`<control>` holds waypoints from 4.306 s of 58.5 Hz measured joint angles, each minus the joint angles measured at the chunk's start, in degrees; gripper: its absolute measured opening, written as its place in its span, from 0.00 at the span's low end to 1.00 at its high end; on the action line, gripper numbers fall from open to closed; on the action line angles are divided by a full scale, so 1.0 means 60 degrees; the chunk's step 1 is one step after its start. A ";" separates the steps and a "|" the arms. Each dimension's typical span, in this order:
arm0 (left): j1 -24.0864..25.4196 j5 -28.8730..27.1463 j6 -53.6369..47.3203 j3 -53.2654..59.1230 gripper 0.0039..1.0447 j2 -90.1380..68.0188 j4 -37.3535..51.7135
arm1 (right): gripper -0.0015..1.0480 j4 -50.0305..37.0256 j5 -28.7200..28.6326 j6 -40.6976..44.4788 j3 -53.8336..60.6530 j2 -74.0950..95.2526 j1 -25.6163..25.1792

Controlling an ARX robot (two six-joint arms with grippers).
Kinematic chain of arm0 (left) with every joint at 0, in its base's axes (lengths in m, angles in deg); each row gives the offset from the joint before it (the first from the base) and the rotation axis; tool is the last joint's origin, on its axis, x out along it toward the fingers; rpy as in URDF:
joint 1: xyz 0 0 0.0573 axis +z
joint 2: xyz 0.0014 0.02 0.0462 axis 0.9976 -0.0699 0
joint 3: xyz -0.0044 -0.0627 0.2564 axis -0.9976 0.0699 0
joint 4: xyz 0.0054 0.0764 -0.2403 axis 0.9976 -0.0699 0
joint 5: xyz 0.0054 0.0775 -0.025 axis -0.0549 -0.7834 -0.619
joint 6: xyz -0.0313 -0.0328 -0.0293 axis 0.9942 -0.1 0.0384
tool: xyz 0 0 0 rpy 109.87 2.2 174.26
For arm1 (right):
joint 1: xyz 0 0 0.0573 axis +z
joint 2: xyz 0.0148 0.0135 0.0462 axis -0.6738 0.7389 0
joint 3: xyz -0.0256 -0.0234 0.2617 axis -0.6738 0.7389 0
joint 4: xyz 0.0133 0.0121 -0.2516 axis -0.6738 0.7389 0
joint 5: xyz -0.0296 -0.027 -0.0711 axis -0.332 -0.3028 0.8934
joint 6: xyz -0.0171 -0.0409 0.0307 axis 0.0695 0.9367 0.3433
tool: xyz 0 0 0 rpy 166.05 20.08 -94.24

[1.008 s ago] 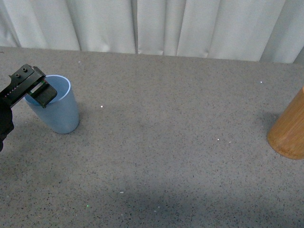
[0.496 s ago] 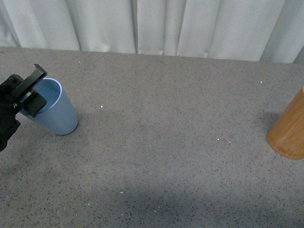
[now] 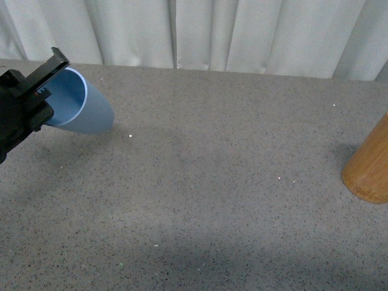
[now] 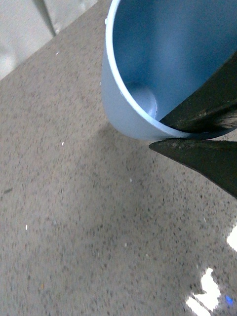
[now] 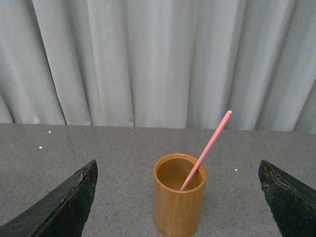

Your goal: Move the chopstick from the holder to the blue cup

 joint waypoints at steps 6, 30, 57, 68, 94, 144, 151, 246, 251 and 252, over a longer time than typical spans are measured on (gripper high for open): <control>-0.0244 0.0532 -0.0390 -0.0332 0.03 0.0000 -0.0175 | 0.91 0.0000 0.0000 0.0000 0.0000 0.0000 0.0000; -0.1045 0.1453 -0.2521 -0.2200 0.03 -0.0860 -0.1559 | 0.91 0.0000 0.0000 0.0000 0.0000 0.0000 0.0000; -0.1953 0.1417 -0.3530 -0.2397 0.03 -0.1370 -0.2116 | 0.91 0.0000 -0.0004 0.0000 0.0000 0.0000 0.0000; -0.2175 0.1461 -0.3610 -0.2397 0.03 -0.1450 -0.2113 | 0.91 0.0000 0.0000 0.0000 0.0000 0.0000 0.0000; -0.2313 0.1126 -0.3632 -0.2543 0.03 -0.1716 -0.2266 | 0.91 0.0000 0.0000 0.0000 0.0000 0.0000 0.0000; -0.2353 0.1129 -0.3096 -0.2845 0.94 -0.1712 -0.2481 | 0.91 0.0000 0.0000 0.0000 0.0000 0.0000 0.0000; -0.2222 0.1056 -0.2798 -0.2841 0.94 -0.1657 -0.2466 | 0.91 0.0000 0.0000 0.0000 0.0000 0.0000 0.0000; 0.1949 0.2637 -0.7424 0.5967 0.63 1.6604 -0.4167 | 0.91 -0.3657 0.0841 0.0433 -0.0386 0.4656 -0.1100; 0.1945 0.2637 -0.7424 0.5967 0.82 1.6600 -0.4167 | 0.91 -0.6666 0.1016 0.0412 -0.1432 0.8710 -0.1876; 0.1945 0.2637 -0.7424 0.5967 0.85 1.6604 -0.4167 | 0.91 -0.6980 0.1009 0.0382 -0.1654 0.9333 -0.1942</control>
